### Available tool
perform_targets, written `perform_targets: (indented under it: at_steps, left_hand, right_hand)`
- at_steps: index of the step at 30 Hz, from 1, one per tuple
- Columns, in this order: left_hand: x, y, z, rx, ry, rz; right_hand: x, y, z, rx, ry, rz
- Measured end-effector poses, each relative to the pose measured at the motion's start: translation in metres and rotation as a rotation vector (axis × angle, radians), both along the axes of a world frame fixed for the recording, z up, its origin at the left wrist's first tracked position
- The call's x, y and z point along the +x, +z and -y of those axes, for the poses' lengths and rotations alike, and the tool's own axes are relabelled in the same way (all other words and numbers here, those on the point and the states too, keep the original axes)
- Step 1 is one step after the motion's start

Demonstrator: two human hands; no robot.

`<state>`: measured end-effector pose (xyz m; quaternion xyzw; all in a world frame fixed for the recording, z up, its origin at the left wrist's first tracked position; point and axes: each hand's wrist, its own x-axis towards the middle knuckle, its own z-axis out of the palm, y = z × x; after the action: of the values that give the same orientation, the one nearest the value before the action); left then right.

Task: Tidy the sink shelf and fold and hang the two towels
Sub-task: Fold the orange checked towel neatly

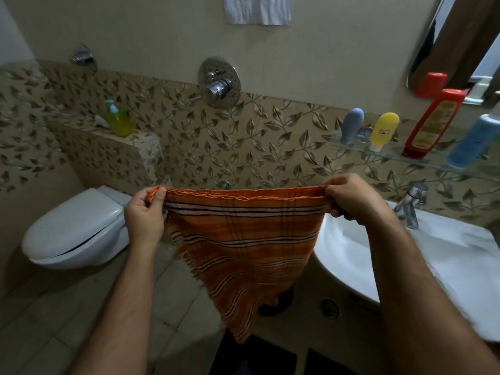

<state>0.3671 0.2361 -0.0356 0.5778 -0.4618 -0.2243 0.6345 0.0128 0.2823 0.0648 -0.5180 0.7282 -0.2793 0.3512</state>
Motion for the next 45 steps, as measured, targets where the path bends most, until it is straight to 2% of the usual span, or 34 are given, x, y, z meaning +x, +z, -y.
perform_targets:
  at_steps: [4,9,13,15,19,22,25,28,30,33,35,38,41,42,43,44,45]
  left_hand:
    - [-0.011,0.003,0.007,0.044,-0.005,-0.092]
    - [-0.025,0.017,0.015,0.037,-0.03,-0.254]
    - [-0.026,0.035,0.021,0.006,-0.043,-0.305]
    - [-0.026,0.045,0.024,-0.003,-0.041,-0.302]
    - [-0.027,0.057,0.029,-0.038,0.015,-0.116]
    - [-0.025,0.064,0.029,-0.098,0.052,0.011]
    - [-0.022,0.076,0.03,-0.146,0.047,0.012]
    - [-0.024,0.093,0.035,-0.15,-0.019,-0.043]
    - [-0.029,0.105,0.04,-0.155,-0.05,-0.042]
    - [-0.033,0.116,0.048,-0.13,-0.038,0.094]
    - [-0.032,0.125,0.051,-0.124,-0.05,0.066]
    - [-0.015,0.148,0.056,-0.07,-0.268,-0.224]
    - [-0.016,0.159,0.045,-0.045,-0.645,-0.505]
    - [-0.021,0.149,0.043,-0.026,-0.722,-0.544]
    - [-0.025,0.134,0.04,0.009,-0.871,-0.613]
    - [-0.023,0.116,0.039,0.009,-1.043,-0.606]
    - [-0.018,0.095,0.043,-0.09,-1.073,-0.57]
  right_hand:
    - [-0.002,0.008,-0.001,-0.033,-0.026,0.079]
    - [-0.01,0.007,0.0,-0.042,-0.064,0.426]
    - [-0.025,0.01,0.005,-0.058,0.047,0.596]
    - [-0.032,0.015,0.004,-0.07,0.134,0.54]
    - [-0.027,0.02,0.002,-0.244,0.104,0.056]
    - [-0.024,0.024,0.005,-0.397,0.056,-0.094]
    - [-0.031,0.041,0.004,-0.469,0.123,0.015]
    - [-0.029,0.06,0.004,-0.487,0.221,0.298]
    - [-0.019,0.067,0.01,-0.517,0.16,0.438]
    - [-0.007,0.077,0.021,-0.624,0.047,0.369]
    - [-0.005,0.093,0.018,-0.633,0.077,0.366]
    - [-0.007,0.122,0.008,-0.643,0.155,0.52]
    - [0.003,0.149,0.016,-0.644,0.151,0.681]
    - [0.008,0.154,0.026,-0.633,0.11,0.696]
    - [0.013,0.158,0.038,-0.615,0.062,0.705]
    - [0.018,0.158,0.049,-0.583,0.018,0.707]
    - [0.021,0.156,0.06,-0.548,-0.018,0.703]
